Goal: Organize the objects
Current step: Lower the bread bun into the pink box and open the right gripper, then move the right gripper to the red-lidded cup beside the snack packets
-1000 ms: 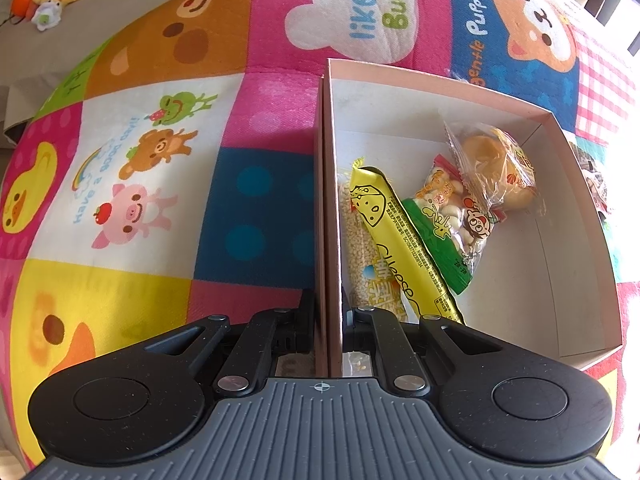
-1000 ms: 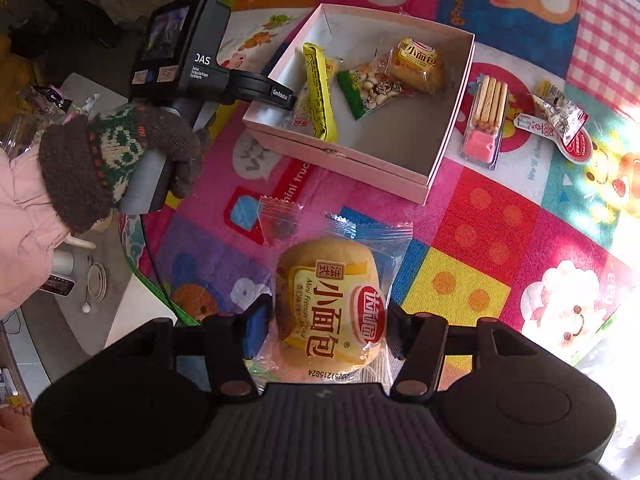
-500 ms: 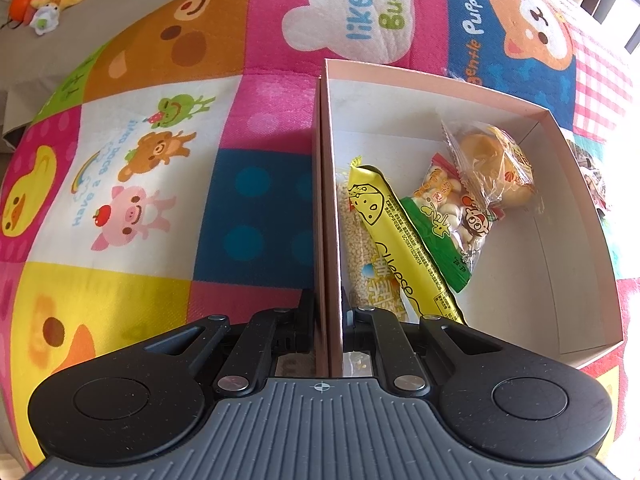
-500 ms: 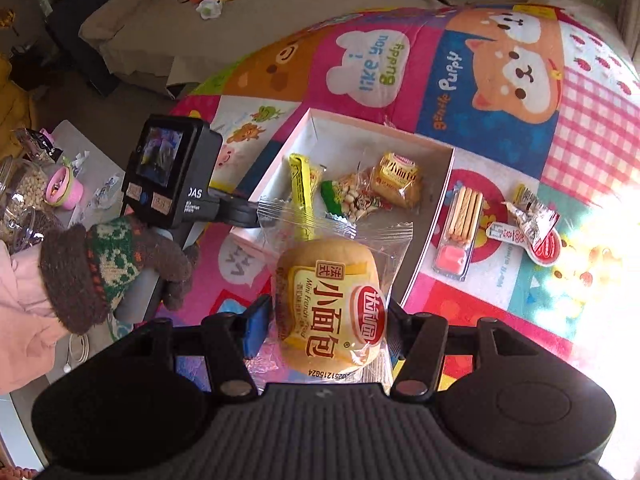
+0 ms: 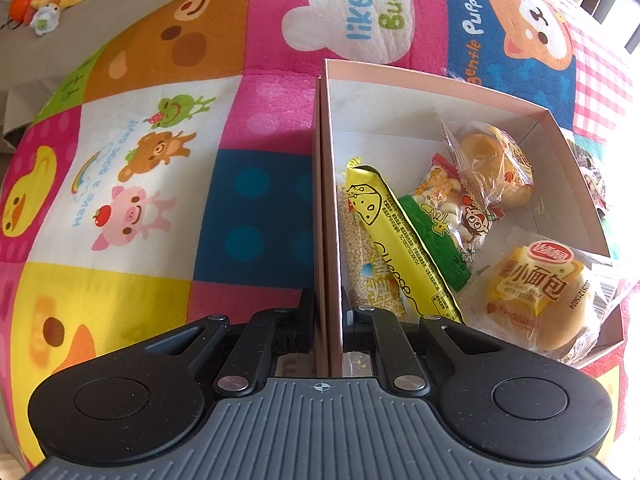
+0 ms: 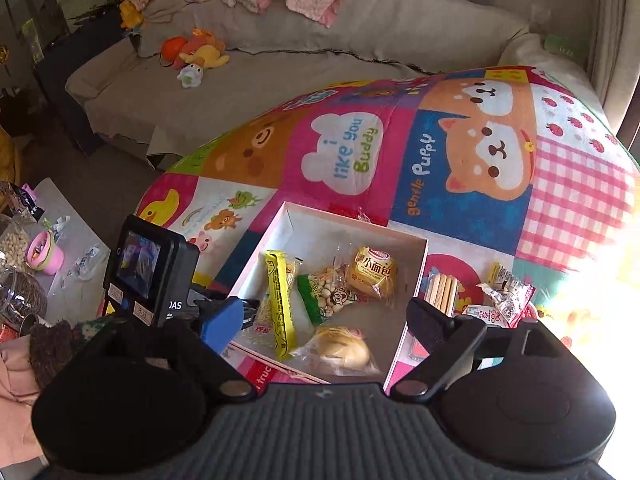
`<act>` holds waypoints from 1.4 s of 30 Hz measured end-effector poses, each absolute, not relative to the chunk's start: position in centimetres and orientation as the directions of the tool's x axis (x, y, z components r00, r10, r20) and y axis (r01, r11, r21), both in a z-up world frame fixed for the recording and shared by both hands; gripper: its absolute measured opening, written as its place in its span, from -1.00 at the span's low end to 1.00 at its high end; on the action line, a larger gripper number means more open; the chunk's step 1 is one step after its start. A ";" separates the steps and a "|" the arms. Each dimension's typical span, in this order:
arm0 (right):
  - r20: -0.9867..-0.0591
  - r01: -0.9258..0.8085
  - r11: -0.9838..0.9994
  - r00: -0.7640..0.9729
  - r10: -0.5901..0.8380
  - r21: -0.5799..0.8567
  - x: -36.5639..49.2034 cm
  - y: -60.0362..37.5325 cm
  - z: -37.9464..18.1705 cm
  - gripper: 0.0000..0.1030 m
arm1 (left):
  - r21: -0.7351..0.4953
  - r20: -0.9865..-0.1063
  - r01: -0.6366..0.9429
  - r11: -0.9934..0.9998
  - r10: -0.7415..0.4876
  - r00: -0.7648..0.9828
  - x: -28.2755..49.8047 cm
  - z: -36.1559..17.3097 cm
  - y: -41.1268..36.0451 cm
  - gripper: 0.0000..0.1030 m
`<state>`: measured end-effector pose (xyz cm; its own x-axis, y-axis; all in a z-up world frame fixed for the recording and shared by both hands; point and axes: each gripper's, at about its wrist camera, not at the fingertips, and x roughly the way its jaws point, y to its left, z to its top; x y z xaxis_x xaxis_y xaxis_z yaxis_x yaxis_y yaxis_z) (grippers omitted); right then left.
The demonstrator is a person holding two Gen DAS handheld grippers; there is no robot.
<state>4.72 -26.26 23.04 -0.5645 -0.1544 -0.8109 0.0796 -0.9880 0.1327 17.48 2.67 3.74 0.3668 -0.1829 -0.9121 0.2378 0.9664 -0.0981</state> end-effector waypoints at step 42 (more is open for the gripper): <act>-0.923 -0.231 -0.939 -0.348 -0.165 0.255 -8.0 -13.0 3.4 -0.47 | -0.098 -0.928 0.235 0.967 -0.174 0.330 18.1 3.8 2.6 -0.78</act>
